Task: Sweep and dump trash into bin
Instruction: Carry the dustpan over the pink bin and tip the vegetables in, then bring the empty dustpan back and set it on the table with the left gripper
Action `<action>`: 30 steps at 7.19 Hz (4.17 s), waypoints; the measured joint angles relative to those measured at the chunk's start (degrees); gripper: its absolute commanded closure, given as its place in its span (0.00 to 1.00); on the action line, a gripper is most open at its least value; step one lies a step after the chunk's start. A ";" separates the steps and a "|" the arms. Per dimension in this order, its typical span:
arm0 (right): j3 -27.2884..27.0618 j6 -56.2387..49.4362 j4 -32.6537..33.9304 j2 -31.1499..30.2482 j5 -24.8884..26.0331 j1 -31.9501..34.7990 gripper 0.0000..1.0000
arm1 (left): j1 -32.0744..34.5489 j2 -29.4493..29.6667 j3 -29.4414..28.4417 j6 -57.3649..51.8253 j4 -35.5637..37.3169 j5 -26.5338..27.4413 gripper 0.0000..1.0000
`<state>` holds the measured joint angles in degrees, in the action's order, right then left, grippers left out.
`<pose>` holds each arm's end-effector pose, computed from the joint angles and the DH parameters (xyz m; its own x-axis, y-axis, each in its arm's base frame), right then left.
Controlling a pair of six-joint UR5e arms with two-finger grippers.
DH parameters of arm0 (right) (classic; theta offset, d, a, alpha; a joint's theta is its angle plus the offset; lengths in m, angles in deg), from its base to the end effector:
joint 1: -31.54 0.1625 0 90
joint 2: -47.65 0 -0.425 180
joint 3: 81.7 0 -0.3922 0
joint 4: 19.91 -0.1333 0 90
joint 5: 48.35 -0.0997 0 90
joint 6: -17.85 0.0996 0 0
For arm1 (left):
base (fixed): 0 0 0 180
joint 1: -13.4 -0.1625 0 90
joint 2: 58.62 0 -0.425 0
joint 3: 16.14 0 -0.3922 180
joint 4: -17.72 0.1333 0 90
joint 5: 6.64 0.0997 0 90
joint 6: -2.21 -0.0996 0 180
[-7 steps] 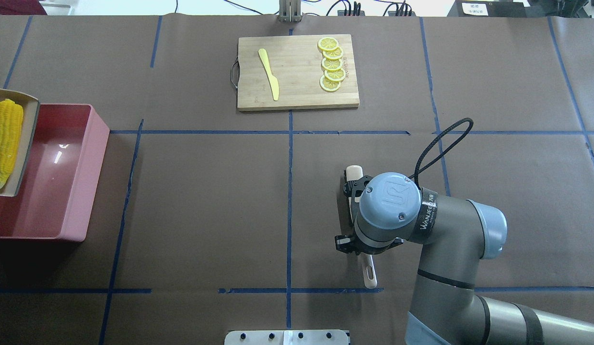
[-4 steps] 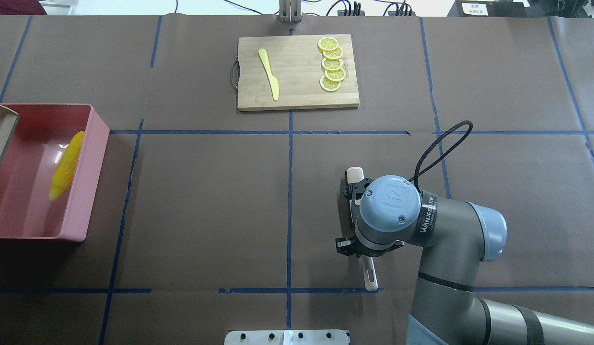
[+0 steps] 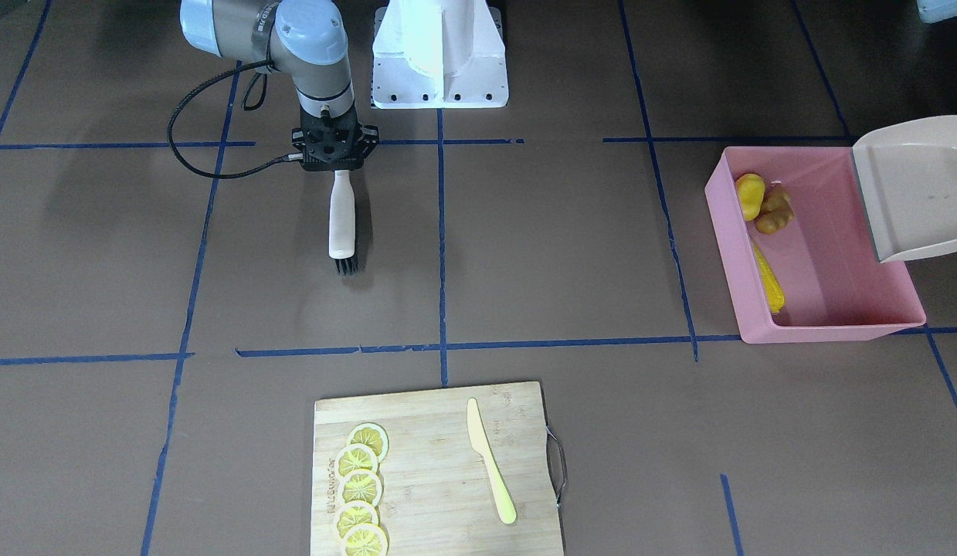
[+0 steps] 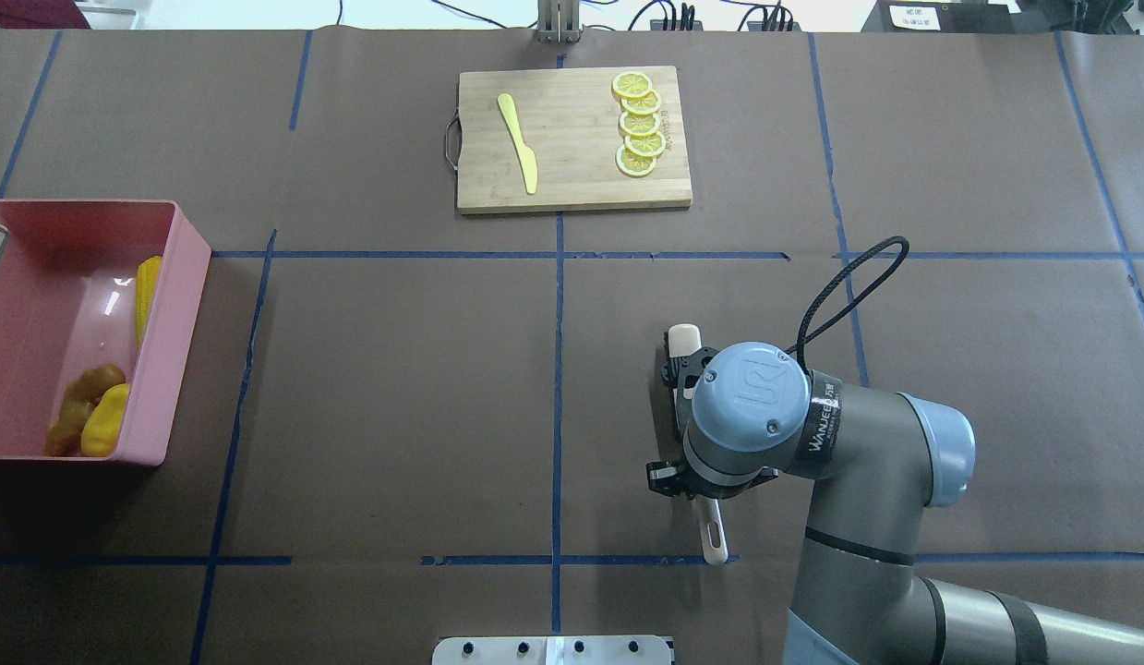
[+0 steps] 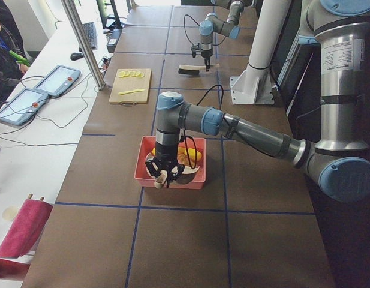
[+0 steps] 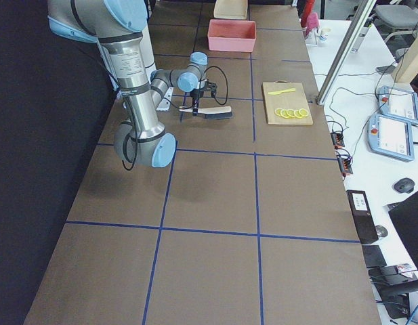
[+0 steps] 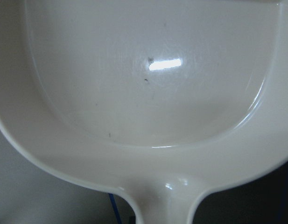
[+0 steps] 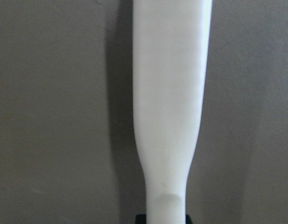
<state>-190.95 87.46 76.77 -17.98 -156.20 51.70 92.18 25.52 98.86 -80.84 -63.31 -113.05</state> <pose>-0.5240 -0.3019 0.2949 0.7573 -0.0752 0.6487 0.1160 0.9930 -0.0203 -0.0171 -0.4541 0.5331 -0.0774 0.9869 0.1416 -0.9476 -0.1170 0.2974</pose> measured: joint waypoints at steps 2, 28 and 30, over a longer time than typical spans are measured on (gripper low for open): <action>0.00 0.00 0.00 0.06 0.00 -0.03 1.00 | 0.04 0.10 -0.01 -0.09 0.02 0.35 0.98; -0.65 1.37 -0.09 0.68 0.41 0.05 1.00 | -46.99 28.19 -10.22 62.94 -13.73 -6.78 0.95; -0.70 1.53 -0.09 0.68 0.36 0.05 1.00 | -48.24 29.11 -10.94 64.17 -13.85 -6.42 0.94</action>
<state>-191.65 88.99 76.68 -17.30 -155.84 51.75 43.95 54.63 87.92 -16.67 -77.16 -119.47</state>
